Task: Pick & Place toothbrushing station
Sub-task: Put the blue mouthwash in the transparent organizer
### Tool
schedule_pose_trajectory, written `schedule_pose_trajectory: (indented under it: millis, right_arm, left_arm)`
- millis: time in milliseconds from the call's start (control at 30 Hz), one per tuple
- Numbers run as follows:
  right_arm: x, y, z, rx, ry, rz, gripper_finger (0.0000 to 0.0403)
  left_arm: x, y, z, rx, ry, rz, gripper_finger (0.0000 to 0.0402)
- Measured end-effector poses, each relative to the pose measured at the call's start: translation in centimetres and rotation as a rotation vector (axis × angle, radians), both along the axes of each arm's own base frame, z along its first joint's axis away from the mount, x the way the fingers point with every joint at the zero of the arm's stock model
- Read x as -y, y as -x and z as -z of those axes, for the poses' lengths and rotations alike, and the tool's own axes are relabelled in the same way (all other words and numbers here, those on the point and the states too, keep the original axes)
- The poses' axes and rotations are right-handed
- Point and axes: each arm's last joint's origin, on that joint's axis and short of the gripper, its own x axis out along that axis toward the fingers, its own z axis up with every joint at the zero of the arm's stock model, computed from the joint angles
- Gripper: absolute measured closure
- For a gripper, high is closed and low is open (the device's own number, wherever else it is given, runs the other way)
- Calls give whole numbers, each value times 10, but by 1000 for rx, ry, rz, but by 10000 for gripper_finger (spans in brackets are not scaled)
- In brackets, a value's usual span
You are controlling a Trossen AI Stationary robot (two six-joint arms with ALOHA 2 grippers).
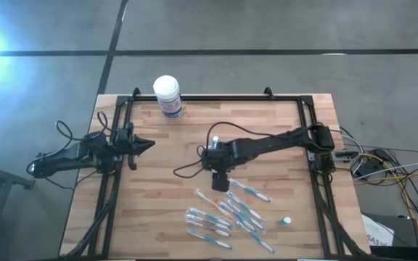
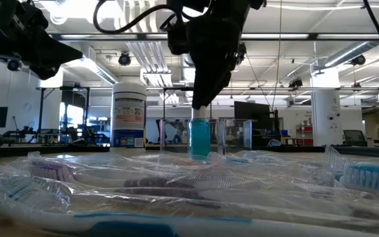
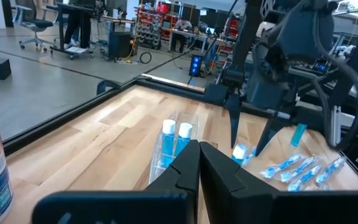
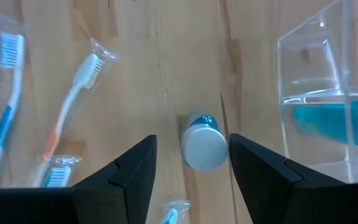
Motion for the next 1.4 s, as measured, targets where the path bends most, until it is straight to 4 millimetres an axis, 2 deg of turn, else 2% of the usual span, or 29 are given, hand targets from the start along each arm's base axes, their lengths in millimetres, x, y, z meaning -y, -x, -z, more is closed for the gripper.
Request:
schedule_pose_trajectory:
  millis: [100, 567, 1133, 1400]
  right_arm:
    - [0, -2, 6, -14, 4, -7, 204]
    - [1, -2, 5, -5, 9, -18, 207]
    - [2, -3, 5, 4, 24, -53, 312]
    - [3, -4, 4, 14, 34, -74, 315]
  left_arm:
    - [0, 0, 0, 0, 0, 0, 389]
    - [0, 0, 0, 0, 0, -2, 389]
    - [0, 0, 0, 0, 0, -1, 389]
    - [0, 0, 0, -2, 0, -1, 388]
